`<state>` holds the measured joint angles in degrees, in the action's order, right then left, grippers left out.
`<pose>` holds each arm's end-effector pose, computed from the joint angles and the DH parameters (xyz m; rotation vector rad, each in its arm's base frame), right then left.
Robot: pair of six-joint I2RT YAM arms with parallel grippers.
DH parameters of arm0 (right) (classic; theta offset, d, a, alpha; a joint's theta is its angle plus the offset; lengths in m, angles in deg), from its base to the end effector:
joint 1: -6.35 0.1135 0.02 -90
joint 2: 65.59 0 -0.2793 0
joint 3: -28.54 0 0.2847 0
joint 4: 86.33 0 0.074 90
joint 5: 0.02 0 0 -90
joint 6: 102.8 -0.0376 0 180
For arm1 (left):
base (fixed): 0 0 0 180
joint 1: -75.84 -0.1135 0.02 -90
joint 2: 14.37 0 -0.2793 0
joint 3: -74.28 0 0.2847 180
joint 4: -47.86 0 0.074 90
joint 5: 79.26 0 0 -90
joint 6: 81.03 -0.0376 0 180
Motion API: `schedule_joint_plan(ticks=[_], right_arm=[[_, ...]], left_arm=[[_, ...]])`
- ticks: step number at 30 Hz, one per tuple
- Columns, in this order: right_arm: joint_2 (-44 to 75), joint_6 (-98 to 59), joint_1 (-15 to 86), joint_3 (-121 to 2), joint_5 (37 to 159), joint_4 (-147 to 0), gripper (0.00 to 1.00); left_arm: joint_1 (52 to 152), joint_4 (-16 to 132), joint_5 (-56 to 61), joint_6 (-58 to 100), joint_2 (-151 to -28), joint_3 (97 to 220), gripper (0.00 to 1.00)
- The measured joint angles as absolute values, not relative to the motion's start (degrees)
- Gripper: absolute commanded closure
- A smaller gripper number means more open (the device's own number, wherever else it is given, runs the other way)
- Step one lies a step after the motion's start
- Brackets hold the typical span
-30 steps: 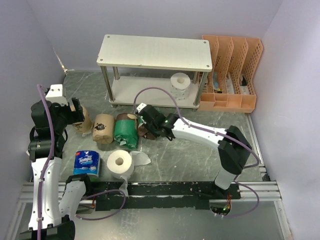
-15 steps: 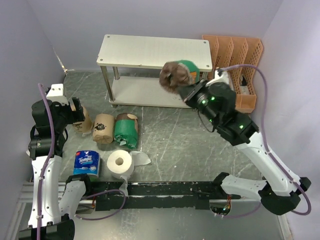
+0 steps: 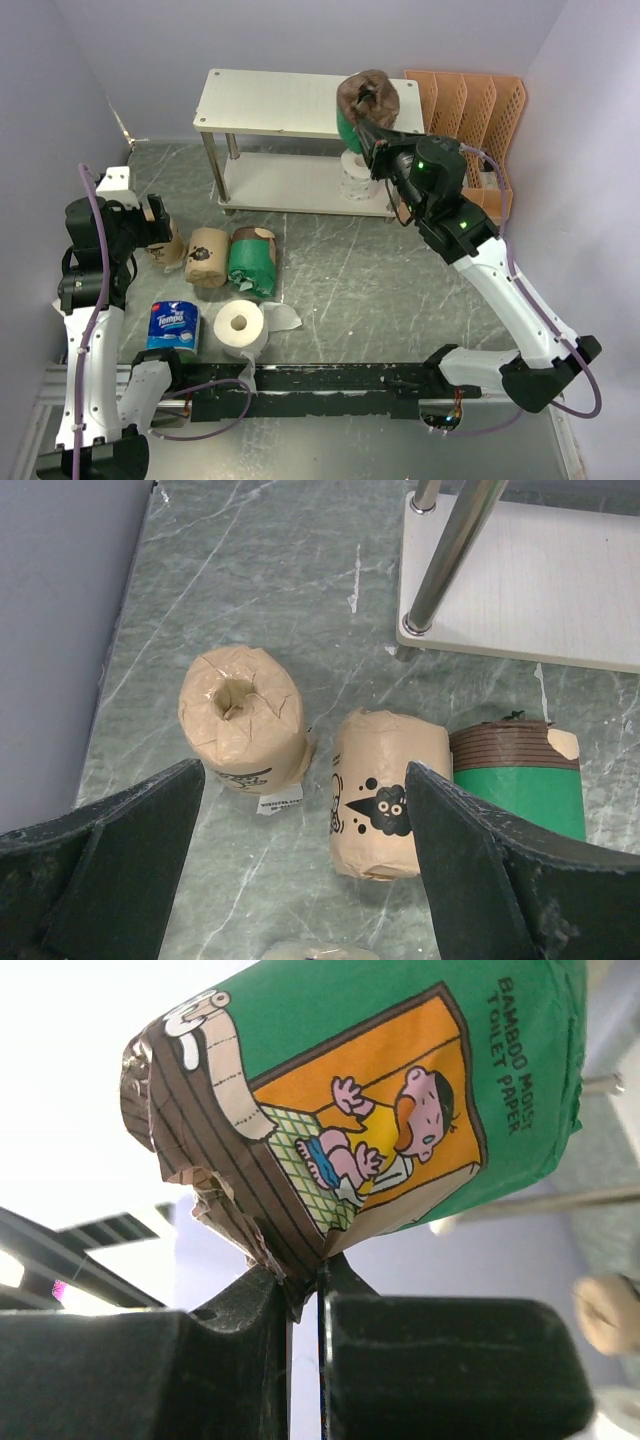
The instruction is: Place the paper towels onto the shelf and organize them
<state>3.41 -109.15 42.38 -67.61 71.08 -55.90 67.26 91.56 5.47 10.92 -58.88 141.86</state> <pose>0.2357 0.1564 0.4979 1.1676 1.4371 1.4574 0.1855 0.0245 0.3816 -0.1158 1.9258 -0.0114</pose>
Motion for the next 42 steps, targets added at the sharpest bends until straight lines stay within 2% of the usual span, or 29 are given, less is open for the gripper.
schedule_joint_plan(ticks=[3, 6, 10, 15, 21, 25, 29, 33, 35, 42], right_arm=[[5.5, -116.5, 38.7, -68.8, 68.5, -56.7, 1.0], [12.3, -121.3, 31.7, -77.8, 69.2, -55.1, 1.0], [20.4, -123.7, 25.3, -87.6, 69.2, -53.3, 1.0], [25.1, -125.8, 21.6, -92.5, 71.9, -49.7, 1.0], [27.2, -126.4, 19.6, -92.5, 74.1, -46.4, 1.0], [26.6, -126.0, 19.7, -90.5, 74.0, -47.4, 0.91], [26.4, -124.7, 19.7, -90.1, 74.3, -48.9, 0.95], [26.7, -123.6, 19.7, -91.1, 75.4, -49.2, 0.91], [27.0, -123.2, 19.9, -91.8, 75.7, -49.8, 0.84], [27.8, -119.9, 21.9, -93.4, 74.5, -52.0, 0.22]], left_arm=[[67.3, 91.6, 5.4, 10.9, -59.5, 141.9, 0.06], [67.3, 91.6, 5.4, 10.9, -59.9, 141.9, 0.06], [67.3, 91.5, 5.5, 10.9, -59.9, 141.9, 0.06], [67.3, 91.6, 5.6, 10.9, -59.9, 141.9, 0.06], [67.3, 91.6, 5.6, 11.0, -59.9, 141.9, 0.07], [67.3, 91.6, 5.6, 11.0, -59.9, 141.9, 0.07], [67.3, 91.6, 5.6, 11.0, -59.9, 141.9, 0.06], [67.3, 91.6, 5.6, 11.0, -59.9, 141.9, 0.06], [67.3, 91.6, 5.6, 11.0, -59.9, 141.9, 0.06], [67.3, 91.6, 5.5, 11.0, -59.9, 141.9, 0.06]])
